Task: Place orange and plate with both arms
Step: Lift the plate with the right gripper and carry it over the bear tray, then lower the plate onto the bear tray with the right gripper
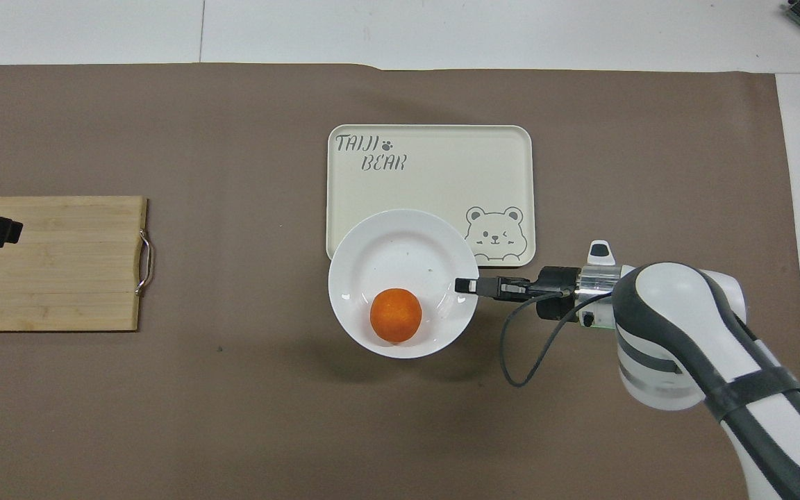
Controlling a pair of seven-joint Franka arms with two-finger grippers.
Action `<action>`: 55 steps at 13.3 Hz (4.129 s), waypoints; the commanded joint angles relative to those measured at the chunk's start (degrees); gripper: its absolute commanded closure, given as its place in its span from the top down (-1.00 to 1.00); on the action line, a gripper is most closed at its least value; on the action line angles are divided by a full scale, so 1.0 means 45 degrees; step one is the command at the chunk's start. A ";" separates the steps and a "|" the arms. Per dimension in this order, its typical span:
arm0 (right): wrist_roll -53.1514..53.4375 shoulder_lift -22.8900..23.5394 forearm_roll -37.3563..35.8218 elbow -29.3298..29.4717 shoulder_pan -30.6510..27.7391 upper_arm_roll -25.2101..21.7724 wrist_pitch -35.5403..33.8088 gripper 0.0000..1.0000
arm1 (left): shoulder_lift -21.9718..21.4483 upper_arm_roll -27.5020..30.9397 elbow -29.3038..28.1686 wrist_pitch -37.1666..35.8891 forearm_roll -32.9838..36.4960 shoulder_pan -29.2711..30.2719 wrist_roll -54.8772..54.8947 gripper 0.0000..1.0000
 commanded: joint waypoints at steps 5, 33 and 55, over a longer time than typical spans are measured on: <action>0.1998 0.1888 -0.0866 0.3306 -0.1521 0.0017 -0.1549 -1.00 | 0.0051 -0.0112 0.0255 -0.0317 0.0110 0.0163 0.0085 1.00; 0.2839 0.7065 -0.0303 0.9091 -0.1972 0.0524 -0.0049 -1.00 | 0.0051 -0.0112 0.0255 -0.0337 0.0090 0.0163 0.0085 1.00; 0.0222 0.6421 -0.1377 0.6513 -0.1874 0.0447 -0.0693 -1.00 | 0.0051 -0.0112 0.0255 -0.0337 0.0090 0.0163 0.0085 1.00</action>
